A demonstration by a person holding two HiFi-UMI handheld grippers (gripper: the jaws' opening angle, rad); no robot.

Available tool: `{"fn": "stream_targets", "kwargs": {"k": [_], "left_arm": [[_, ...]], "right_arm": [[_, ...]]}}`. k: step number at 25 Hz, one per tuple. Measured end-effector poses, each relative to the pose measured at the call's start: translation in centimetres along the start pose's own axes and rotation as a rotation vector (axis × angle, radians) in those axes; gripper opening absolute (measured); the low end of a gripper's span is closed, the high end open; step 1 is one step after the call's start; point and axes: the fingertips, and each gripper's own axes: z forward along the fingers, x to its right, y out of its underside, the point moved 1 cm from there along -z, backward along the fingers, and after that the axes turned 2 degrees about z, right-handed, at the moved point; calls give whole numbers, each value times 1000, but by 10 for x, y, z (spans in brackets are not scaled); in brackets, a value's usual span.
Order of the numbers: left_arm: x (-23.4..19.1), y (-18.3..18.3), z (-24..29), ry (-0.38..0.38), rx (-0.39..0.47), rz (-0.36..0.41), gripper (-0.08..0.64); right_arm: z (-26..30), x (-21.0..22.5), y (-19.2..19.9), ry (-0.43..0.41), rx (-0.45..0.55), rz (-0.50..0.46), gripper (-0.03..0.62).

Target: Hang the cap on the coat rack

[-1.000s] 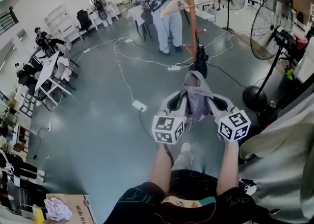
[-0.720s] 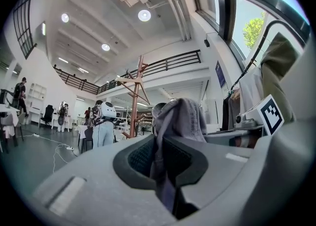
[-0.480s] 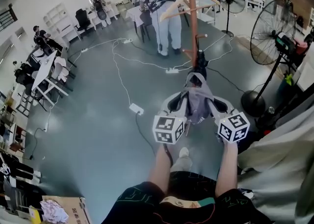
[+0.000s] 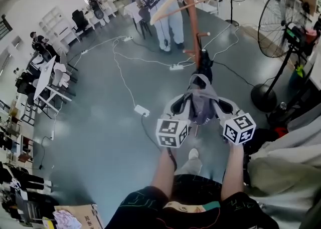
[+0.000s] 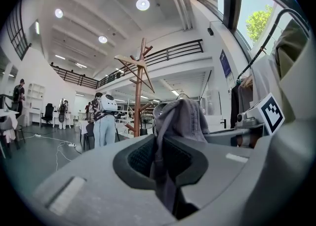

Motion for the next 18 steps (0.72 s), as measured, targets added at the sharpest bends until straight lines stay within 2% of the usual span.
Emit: {"fn": "stream_targets", "kwargs": {"k": [10,18], "left_arm": [[-58,12,41,-37,-70,33,41],[-89,12,88,-19,-89,50,41]], "right_arm": [[73,22,7,-45,-3,80,20],[120,55,-1,-30,10,115,19]]}}
